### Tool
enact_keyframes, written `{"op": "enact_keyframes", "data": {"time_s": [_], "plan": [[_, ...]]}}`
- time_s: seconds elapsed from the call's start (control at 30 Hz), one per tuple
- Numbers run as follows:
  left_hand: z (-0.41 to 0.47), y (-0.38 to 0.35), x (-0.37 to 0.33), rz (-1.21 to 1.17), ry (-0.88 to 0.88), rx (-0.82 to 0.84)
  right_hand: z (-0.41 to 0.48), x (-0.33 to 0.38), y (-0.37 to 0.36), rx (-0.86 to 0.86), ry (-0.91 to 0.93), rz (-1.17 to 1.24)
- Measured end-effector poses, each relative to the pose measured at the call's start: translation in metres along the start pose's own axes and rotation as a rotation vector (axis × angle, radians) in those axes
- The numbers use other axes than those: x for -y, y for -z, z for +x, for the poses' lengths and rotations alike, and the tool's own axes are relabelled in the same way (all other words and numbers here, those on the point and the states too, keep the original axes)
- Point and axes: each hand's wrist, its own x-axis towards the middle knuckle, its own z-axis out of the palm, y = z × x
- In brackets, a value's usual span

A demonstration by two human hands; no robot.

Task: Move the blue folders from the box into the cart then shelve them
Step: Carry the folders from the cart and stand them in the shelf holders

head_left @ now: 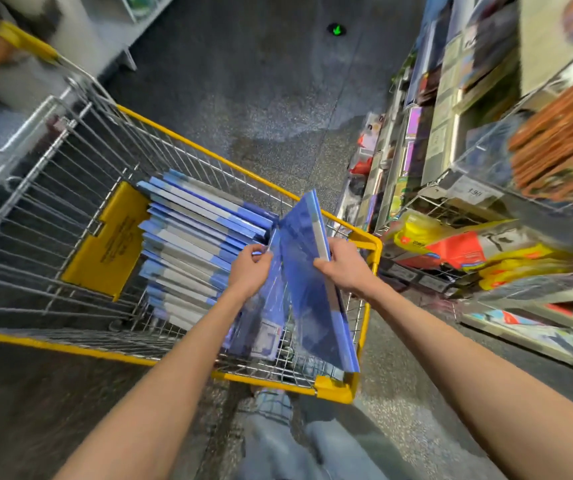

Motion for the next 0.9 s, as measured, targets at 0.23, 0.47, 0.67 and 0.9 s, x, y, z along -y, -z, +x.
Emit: {"op": "enact_keyframes", "data": {"time_s": [0.23, 0.47, 0.67, 0.9], "plan": [[0.005, 0.022, -0.049, -0.041, 0.009, -0.011, -0.003, 0.048, 0.078, 0.065, 0.016, -0.065], [-0.003, 0.031, -0.096, -0.335, -0.048, -0.078, -0.023, 0.073, 0.144, 0.142, 0.206, 0.229], [-0.044, 0.051, -0.117, -0.522, -0.073, -0.147, -0.046, 0.071, 0.172, 0.118, 0.335, 0.483], [-0.144, 0.055, -0.157, -0.424, -0.238, -0.506, -0.078, 0.047, 0.193, 0.099, 0.486, 0.692]]}}
